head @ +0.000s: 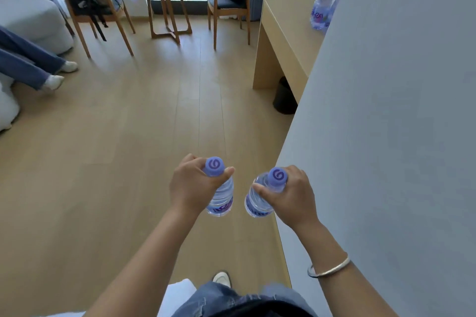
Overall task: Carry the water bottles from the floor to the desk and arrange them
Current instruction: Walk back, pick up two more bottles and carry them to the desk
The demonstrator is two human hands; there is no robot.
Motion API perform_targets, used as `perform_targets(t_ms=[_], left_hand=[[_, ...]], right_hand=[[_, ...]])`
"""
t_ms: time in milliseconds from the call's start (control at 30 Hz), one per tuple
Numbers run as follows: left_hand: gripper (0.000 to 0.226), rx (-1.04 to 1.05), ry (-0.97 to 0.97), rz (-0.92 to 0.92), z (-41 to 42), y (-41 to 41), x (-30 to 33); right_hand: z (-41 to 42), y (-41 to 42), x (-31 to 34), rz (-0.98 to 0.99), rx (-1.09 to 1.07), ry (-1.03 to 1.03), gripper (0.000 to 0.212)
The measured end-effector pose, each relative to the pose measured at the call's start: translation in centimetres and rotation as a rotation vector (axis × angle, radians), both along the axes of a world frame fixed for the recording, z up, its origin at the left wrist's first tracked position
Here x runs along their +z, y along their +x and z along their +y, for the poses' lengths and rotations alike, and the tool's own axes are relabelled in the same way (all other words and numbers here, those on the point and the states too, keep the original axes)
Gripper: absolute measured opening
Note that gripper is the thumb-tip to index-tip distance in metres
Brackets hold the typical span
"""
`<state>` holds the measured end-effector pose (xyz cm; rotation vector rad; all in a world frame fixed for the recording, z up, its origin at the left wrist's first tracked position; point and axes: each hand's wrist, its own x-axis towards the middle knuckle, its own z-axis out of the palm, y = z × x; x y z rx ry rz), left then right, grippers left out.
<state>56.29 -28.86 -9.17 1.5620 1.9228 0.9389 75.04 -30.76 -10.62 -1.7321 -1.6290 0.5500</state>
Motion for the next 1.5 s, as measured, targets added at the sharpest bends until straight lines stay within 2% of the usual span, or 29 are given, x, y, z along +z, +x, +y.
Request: perform_targets(t_ms=[467, 733, 933, 1033, 1233, 1367, 1500], left_hand=[[0.052, -0.067, -0.089, 0.09, 22.4, -2.5, -2.5], [0.044, -0.103, -0.058, -0.006, 41.5, -1.2, 0.1], [0.043, -0.122, -0.011, -0.039, 52.1, 0.4, 1.5], [0.049, -0.157, -0.031, -0.048, 57.2, 1.3, 1.0], [0.051, -0.29, -0.058, -0.068, 67.6, 3.0, -0.5], [0.049, -0.397, -0.055, -0.072, 75.9, 4.0, -0.1], [0.042, -0.497, -0.036, -0.069, 83.4, 5.3, 2.0]], right_hand=[[23.4, -3.0, -2.7, -0.026, -0.028, -0.011, 0.036], [42.3, -2.4, -0.8, 0.0, -0.049, 0.031, 0.034], [50.8, -1.3, 0.1, -0.005, -0.095, 0.058, 0.027], [54.5, -0.4, -0.2, 0.021, -0.149, 0.031, 0.027], [63.0, 0.5, -0.8, 0.052, -0.26, -0.014, 0.043], [69.7, 0.6, -0.6, 0.127, -0.39, 0.022, 0.042], [75.4, 0.7, 0.5, 0.195, -0.499, 0.079, 0.032]])
